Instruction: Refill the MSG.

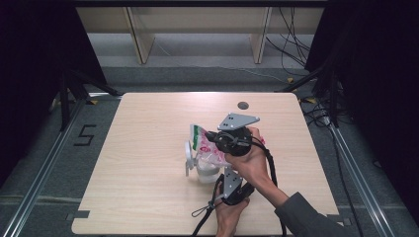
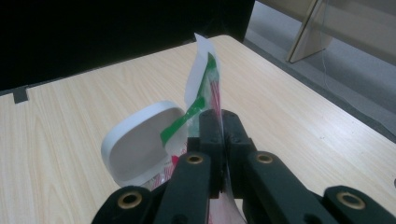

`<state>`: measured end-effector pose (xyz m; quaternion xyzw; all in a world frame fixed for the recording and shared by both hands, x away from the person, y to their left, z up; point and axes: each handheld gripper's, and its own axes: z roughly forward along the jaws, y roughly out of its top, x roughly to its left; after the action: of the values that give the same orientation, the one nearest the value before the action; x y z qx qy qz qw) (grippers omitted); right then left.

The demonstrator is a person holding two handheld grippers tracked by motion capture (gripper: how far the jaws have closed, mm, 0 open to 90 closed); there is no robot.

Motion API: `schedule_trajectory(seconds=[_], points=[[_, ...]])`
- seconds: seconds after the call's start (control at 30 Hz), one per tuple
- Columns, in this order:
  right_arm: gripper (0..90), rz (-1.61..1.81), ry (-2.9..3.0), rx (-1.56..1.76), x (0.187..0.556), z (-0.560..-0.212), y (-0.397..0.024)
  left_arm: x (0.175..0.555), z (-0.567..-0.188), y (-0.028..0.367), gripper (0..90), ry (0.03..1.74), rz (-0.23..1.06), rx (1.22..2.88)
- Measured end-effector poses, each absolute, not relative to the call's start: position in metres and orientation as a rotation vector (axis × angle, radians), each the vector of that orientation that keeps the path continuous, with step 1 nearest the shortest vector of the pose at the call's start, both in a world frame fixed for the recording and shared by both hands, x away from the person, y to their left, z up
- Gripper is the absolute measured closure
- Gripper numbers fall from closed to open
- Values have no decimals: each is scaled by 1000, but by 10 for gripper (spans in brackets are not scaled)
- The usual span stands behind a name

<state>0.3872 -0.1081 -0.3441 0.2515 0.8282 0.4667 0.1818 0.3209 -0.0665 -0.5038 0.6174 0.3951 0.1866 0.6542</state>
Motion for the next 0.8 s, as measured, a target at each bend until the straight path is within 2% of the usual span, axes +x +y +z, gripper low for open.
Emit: schedule_trajectory(seconds=[0.8], points=[[895,1314,2331,675,388,-346,-106,322,-505,-67,718,889,421,1390]])
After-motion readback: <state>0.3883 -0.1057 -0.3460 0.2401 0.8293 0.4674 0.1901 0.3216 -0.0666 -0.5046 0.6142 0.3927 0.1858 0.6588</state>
